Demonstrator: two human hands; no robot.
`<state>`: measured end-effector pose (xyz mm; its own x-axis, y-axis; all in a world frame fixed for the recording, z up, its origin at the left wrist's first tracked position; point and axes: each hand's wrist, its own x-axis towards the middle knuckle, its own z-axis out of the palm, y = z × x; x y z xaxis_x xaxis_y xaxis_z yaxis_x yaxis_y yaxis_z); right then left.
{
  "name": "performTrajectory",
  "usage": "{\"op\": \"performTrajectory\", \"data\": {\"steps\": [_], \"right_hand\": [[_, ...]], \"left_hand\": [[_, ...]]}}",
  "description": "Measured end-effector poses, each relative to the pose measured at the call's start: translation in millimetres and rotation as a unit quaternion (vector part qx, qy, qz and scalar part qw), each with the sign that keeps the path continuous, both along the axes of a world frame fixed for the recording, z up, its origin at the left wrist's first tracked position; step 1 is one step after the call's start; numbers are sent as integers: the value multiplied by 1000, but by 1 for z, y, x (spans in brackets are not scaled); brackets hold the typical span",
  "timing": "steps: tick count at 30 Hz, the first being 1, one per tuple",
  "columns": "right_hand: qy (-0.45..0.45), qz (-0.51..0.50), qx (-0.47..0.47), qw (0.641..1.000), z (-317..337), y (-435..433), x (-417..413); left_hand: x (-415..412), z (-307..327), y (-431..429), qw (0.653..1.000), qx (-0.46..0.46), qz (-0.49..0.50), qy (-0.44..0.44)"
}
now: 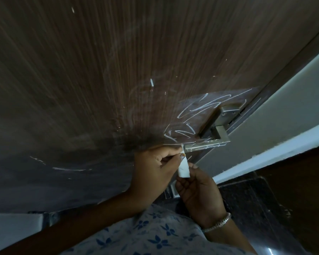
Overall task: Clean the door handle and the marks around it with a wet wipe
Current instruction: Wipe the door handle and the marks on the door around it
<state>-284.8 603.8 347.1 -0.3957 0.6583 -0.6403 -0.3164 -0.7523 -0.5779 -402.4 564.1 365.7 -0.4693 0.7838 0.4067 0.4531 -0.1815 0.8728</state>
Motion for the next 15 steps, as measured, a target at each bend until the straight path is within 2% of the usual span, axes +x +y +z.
{"op": "performTrajectory", "data": {"steps": [4, 10, 15], "right_hand": [[13, -4, 6, 1000, 3, 1, 0], [59, 59, 46, 995, 10, 1, 2], [16, 88, 109, 990, 17, 7, -3]], "left_hand": [[0, 0, 2, 1000, 10, 3, -12], [4, -14, -1, 998, -57, -26, 1], [0, -9, 3, 999, -38, -5, -36]]}}
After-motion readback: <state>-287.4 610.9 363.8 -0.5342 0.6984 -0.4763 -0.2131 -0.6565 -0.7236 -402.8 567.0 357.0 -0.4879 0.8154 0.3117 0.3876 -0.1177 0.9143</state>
